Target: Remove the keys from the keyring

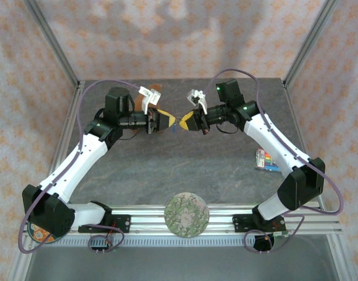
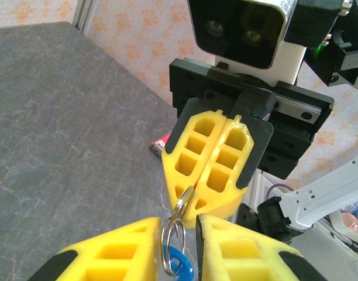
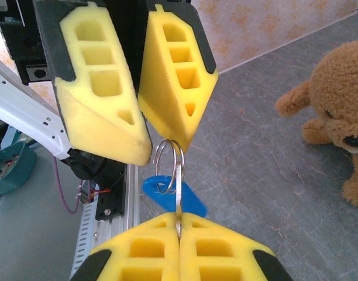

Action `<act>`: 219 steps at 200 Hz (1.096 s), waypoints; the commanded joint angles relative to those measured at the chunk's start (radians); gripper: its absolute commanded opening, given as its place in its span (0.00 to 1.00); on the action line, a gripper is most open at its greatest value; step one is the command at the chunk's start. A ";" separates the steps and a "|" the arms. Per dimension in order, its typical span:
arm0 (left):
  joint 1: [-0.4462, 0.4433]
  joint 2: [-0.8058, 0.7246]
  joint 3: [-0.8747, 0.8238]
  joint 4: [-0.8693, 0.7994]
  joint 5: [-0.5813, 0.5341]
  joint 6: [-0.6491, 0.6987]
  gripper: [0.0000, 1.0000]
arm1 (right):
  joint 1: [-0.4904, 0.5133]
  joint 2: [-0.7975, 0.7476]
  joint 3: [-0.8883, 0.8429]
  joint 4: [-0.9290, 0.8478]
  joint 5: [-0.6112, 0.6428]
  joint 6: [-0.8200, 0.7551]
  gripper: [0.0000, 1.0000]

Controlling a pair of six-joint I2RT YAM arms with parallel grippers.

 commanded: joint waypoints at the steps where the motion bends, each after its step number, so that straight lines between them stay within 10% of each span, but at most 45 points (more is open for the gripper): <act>1: -0.008 0.008 0.032 -0.003 0.018 0.012 0.13 | 0.005 -0.011 0.021 0.001 -0.016 -0.016 0.00; 25: -0.009 0.012 0.031 0.002 0.022 0.010 0.00 | 0.005 -0.014 0.014 0.015 -0.011 -0.010 0.00; 219: 0.028 -0.075 -0.112 0.284 -0.108 -0.201 0.00 | 0.042 -0.171 -0.247 0.403 0.084 0.133 0.00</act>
